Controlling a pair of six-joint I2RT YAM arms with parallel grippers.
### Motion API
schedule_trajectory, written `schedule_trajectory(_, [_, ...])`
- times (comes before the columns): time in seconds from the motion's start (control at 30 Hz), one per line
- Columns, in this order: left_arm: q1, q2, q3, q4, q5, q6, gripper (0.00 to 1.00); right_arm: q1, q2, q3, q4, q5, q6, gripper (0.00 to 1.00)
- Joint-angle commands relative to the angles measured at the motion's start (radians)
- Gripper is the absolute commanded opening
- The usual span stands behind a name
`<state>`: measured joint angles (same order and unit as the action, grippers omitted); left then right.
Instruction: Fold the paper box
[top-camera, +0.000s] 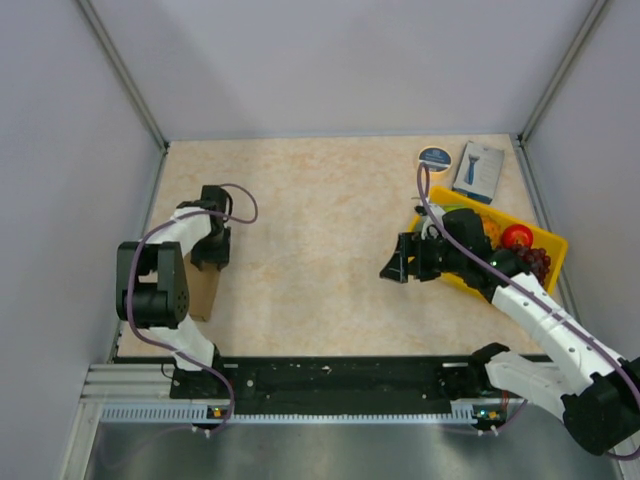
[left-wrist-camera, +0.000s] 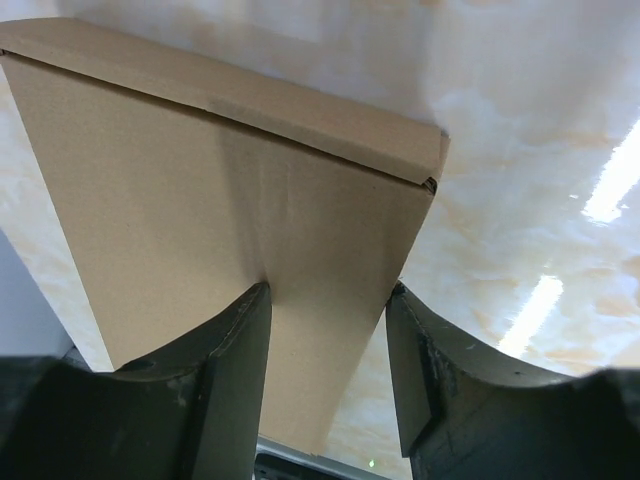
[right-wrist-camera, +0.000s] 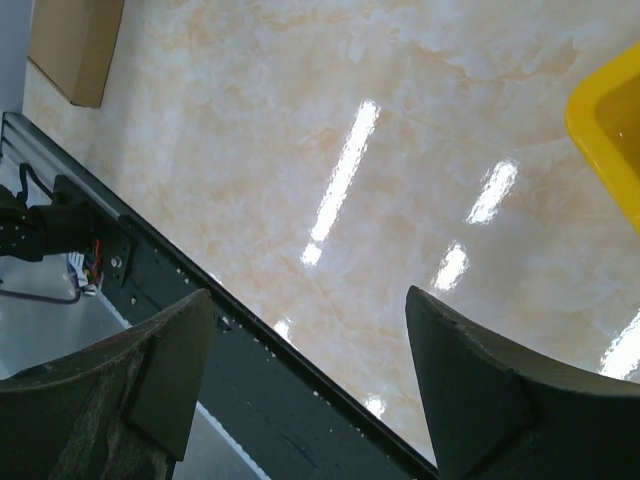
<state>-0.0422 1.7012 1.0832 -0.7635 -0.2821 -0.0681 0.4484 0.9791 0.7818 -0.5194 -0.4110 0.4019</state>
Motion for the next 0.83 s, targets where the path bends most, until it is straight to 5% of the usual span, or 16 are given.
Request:
schedule_trajectory(0.0, [0.068, -0.015, -0.043, 0.056, -0.029, 0.022, 0.52, -0.010, 0.000, 0.057, 0.006, -0.041, -0.026, 0.77])
schedule_trajectory(0.17, [0.108, -0.057, -0.055, 0.058, -0.066, -0.009, 0.58, -0.011, -0.019, 0.085, -0.025, -0.038, -0.029, 0.77])
schedule_trajectory(0.23, [0.108, -0.075, -0.011, -0.003, -0.092, -0.059, 0.68, -0.011, -0.023, 0.105, -0.040, -0.031, -0.026, 0.77])
schedule_trajectory(0.43, [0.045, -0.339, 0.128, -0.062, 0.107, -0.151, 0.87, -0.010, -0.097, 0.180, -0.188, 0.223, -0.054, 0.82])
schedule_trajectory(0.6, [-0.215, -0.546, 0.221, 0.038, 0.329, -0.246, 0.87, -0.011, -0.238, 0.249, -0.370, 0.471, -0.080, 0.99])
schedule_trajectory(0.7, [-0.413, -0.641, 0.199, 0.212, 0.400, -0.277, 0.87, -0.010, -0.405, 0.273, -0.390, 0.523, -0.130, 0.99])
schedule_trajectory(0.8, [-0.612, -0.762, 0.129, 0.414, 0.396, -0.262, 0.99, -0.010, -0.561, 0.357, -0.401, 0.583, -0.161, 0.99])
